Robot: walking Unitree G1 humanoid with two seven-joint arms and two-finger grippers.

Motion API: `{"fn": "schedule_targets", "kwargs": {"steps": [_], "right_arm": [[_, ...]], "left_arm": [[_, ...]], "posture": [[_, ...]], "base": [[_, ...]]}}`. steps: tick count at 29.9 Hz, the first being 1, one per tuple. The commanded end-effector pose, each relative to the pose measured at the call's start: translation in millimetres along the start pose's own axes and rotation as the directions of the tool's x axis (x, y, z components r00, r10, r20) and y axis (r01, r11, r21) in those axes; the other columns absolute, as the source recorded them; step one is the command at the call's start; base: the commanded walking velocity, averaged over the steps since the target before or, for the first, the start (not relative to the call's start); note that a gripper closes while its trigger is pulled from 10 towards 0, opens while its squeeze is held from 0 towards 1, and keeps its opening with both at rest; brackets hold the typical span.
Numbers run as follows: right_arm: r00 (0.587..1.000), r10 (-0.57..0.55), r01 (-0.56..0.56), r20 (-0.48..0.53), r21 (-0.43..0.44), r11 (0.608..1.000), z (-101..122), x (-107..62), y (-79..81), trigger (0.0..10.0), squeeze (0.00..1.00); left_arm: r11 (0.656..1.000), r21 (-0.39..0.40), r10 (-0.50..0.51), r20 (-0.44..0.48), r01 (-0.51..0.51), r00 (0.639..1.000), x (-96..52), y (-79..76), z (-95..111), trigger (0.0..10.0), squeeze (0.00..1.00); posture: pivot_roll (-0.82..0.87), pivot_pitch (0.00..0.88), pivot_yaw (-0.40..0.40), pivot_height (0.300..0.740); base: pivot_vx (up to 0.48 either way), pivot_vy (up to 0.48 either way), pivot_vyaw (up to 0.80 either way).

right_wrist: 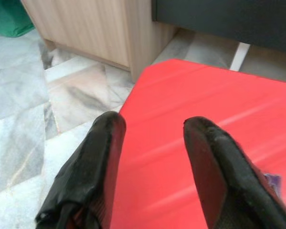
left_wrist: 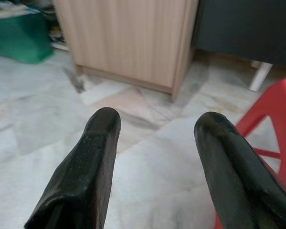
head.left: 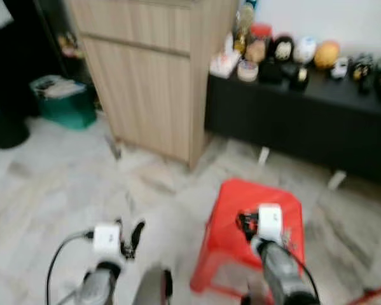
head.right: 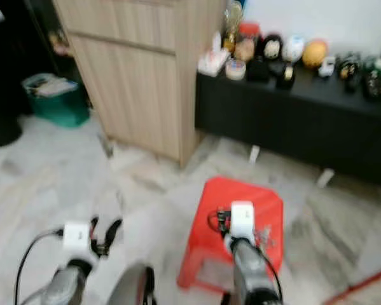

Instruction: Hang keys on a hook

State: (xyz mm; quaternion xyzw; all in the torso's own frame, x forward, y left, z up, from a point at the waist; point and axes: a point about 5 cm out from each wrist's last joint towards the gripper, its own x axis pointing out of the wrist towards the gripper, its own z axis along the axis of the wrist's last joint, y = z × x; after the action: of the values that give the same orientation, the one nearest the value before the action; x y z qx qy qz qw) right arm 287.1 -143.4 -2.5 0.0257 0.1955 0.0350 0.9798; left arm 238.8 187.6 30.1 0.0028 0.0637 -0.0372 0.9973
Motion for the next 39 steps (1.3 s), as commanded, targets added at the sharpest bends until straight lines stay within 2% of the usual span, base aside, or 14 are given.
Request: {"fn": "schedule_targets", "kwargs": {"steps": [1, 9, 17, 20, 28, 39], "right_arm": [[1.000, -0.024, 0.024, -0.018, 0.008, 1.000, -4.8, -2.5, -7.0, 10.0, 0.00], [0.997, -0.067, 0.068, -0.021, 0.019, 0.998, -5.4, -2.8, -10.3, 10.0, 0.00], [0.989, -0.146, 0.148, -0.031, 0.085, 0.985, -4.9, -2.7, -18.2, 10.0, 0.00], [0.990, -0.142, 0.142, -0.008, 0.062, 0.988, -2.6, -2.7, -18.2, 10.0, 0.00], [0.991, -0.133, 0.133, -0.006, 0.072, 0.988, -2.3, -2.4, -15.4, 10.0, 0.00], [0.984, -0.178, 0.179, -0.024, 0.064, 0.982, -5.4, -3.9, -19.8, 10.0, 0.00]], "left_arm": [[1.000, -0.012, -0.013, -0.015, 0.013, 1.000, -1.4, -5.2, -3.6, 10.0, 0.00], [0.999, -0.016, -0.039, -0.014, 0.039, 0.999, -2.3, -7.5, -3.6, 10.0, 0.00], [0.999, -0.012, -0.046, -0.009, 0.046, 0.999, -3.1, -8.2, -3.1, 10.0, 0.00], [0.999, -0.012, -0.050, -0.011, 0.049, 0.999, -3.1, -8.2, -3.4, 10.0, 0.00], [0.998, -0.014, -0.058, -0.004, 0.058, 0.998, -2.4, -9.7, -2.4, 10.0, 0.00], [0.998, -0.008, -0.063, -0.003, 0.063, 0.998, -2.9, -9.5, -2.1, 10.0, 0.00]], "posture": [[0.08, 0.068, -0.019, 0.623], [0.08, 0.066, -0.019, 0.623], [0.08, 0.066, -0.018, 0.623], [0.08, 0.064, -0.017, 0.623], [0.08, 0.062, -0.015, 0.623], [0.08, 0.064, -0.013, 0.623]], "base": [[0.000, 0.000, 0.00], [0.000, 0.000, 0.00], [0.332, 0.000, -0.23], [0.341, 0.000, -0.57], [0.313, 0.000, 0.00], [0.000, 0.000, 0.00]]}}
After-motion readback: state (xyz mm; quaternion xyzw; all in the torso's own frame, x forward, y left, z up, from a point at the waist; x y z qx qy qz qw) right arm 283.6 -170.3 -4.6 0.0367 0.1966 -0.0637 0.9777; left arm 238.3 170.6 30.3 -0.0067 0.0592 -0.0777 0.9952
